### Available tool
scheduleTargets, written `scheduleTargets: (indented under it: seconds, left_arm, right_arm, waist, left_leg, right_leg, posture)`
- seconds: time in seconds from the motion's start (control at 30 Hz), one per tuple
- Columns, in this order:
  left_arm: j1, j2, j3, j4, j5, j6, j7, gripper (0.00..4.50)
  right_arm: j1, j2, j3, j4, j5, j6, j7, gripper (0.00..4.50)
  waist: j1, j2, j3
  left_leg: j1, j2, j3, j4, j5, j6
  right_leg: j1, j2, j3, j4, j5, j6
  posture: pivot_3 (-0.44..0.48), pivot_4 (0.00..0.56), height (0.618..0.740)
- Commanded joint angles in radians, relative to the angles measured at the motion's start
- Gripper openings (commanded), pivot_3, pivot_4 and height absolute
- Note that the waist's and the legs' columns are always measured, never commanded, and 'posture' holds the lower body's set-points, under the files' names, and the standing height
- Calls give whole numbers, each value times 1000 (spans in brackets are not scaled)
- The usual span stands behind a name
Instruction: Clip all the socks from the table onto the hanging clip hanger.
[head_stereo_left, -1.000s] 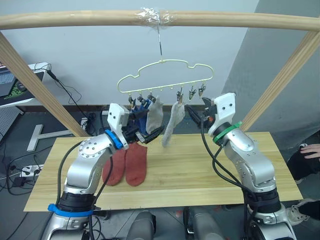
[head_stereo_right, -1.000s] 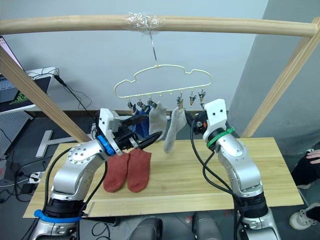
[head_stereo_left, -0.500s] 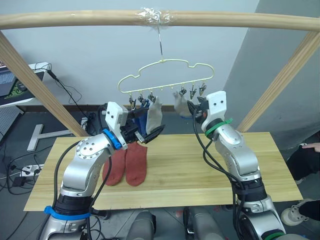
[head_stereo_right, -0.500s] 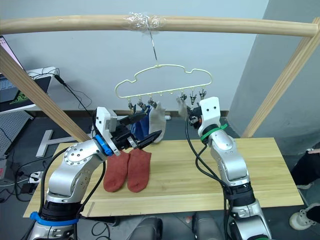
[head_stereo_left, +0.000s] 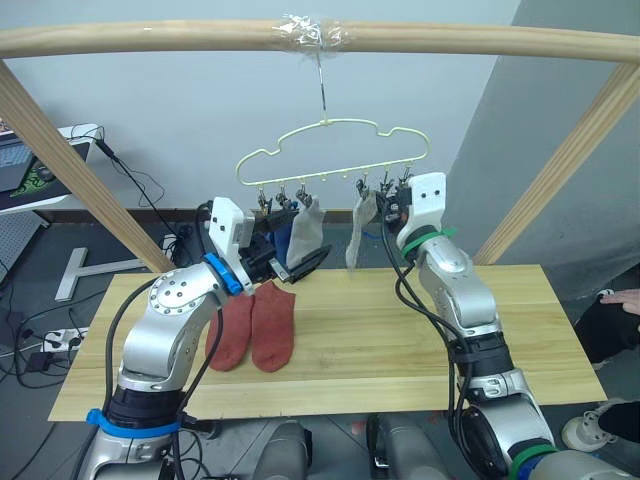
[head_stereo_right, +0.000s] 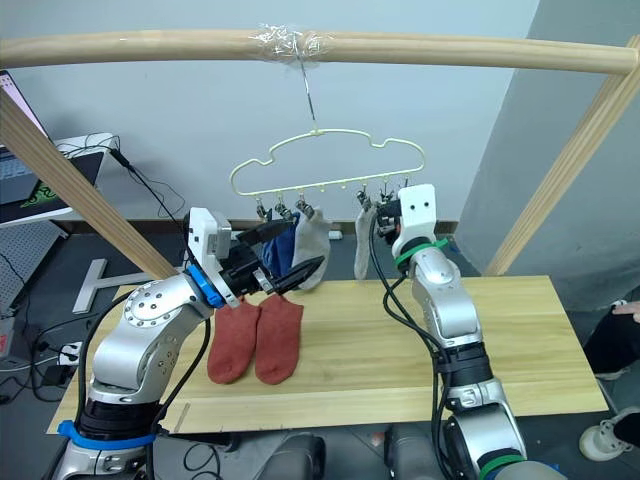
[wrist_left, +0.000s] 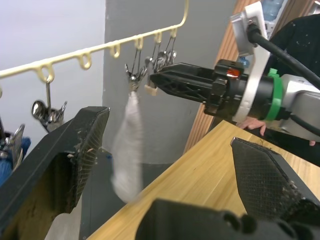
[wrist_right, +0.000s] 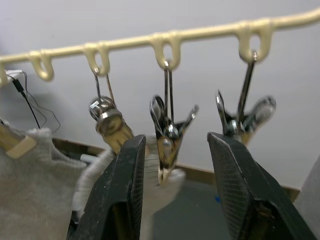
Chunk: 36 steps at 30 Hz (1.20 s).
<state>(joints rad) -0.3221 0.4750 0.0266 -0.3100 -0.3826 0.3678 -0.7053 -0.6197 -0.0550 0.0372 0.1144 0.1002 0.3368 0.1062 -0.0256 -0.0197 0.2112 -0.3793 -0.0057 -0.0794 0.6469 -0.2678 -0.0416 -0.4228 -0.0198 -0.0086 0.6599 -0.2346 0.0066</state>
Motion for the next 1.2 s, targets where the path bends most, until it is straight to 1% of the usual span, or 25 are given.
scheduleTargets:
  seconds: [0.03,0.33,0.83,1.17,1.2]
  left_arm:
    - [-5,10,18,-43,-15,0,7,4500]
    - [-41,15,30,-56,-35,12,13,4500]
    - [-94,16,31,-64,-68,32,23,4500]
    - [-91,15,30,-73,-67,37,29,4500]
    - [-89,15,29,-74,-66,37,29,4500]
  right_arm:
    - [-32,9,-13,2,-5,-34,-6,2030]
    - [-89,16,-5,64,-10,-73,6,2030]
    - [-123,42,-15,108,1,-86,13,2030]
    - [-127,42,-32,119,8,-89,5,2030]
    - [-127,43,-35,119,10,-88,3,1835]
  waist:
    - [0,0,0]
    - [0,0,0]
    - [0,0,0]
    - [0,0,0]
    - [0,0,0]
  left_leg:
    - [0,0,0,0,0,0]
    - [0,0,0,0,0,0]
    - [0,0,0,0,0,0]
    - [0,0,0,0,0,0]
    - [1,0,0,0,0,0]
  right_leg:
    - [0,0,0,0,0,0]
    - [0,0,0,1,0,0]
    - [0,0,0,2,0,0]
    - [0,0,0,2,0,0]
    - [0,0,0,2,0,0]
  posture:
    - [66,173,740]
    - [68,175,740]
    - [68,177,740]
    - [72,182,740]
    - [72,182,740]
